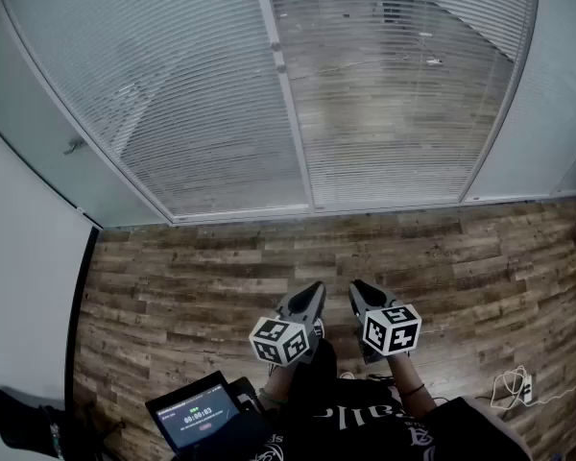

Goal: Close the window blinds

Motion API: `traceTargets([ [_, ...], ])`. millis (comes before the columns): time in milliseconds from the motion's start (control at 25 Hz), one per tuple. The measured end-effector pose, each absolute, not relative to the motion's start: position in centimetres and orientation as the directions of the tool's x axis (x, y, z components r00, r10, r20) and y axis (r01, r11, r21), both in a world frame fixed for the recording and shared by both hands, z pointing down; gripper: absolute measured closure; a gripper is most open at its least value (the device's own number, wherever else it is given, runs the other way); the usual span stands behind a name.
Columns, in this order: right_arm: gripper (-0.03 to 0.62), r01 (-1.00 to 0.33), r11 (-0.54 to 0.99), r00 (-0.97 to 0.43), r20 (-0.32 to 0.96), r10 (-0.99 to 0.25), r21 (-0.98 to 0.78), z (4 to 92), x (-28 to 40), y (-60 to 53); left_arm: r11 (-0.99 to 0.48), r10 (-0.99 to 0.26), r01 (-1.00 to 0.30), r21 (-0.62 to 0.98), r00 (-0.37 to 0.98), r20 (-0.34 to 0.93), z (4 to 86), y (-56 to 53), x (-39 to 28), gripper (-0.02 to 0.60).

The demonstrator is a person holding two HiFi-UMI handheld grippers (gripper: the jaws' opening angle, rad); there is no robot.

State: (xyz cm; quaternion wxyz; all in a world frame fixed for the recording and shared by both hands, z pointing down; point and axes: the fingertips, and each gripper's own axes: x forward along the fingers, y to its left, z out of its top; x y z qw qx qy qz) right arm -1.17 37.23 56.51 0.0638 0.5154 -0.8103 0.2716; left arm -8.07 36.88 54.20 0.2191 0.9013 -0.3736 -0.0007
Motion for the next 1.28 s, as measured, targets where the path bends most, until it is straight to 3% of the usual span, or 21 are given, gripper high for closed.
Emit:
traceTargets([
  [480, 0.543, -0.876, 0.315, -0.442, 0.347, -0.827, -0.366, 54.0, -6.1, 19.1, -0.666, -0.668, -0.671, 0.326, 0.731, 0.14, 51.0, 17.9, -13.0, 0.577],
  [880, 0.543, -0.896, 0.261, -0.394, 0.371, -0.841, -0.36, 54.2, -6.2, 9.9, -0.699, -0.613, -0.626, 0.347, 0.773, 0.161, 52.1, 7.7, -12.2, 0.577],
  [1280, 0.543, -0.872, 0.317, -0.46, 0.401, -0.792, -0.374, 56.4, -2.9, -0.2, -0.624, -0.719, -0.723, 0.295, 0.68, 0.145, 51.9, -3.0, -10.1, 0.577],
])
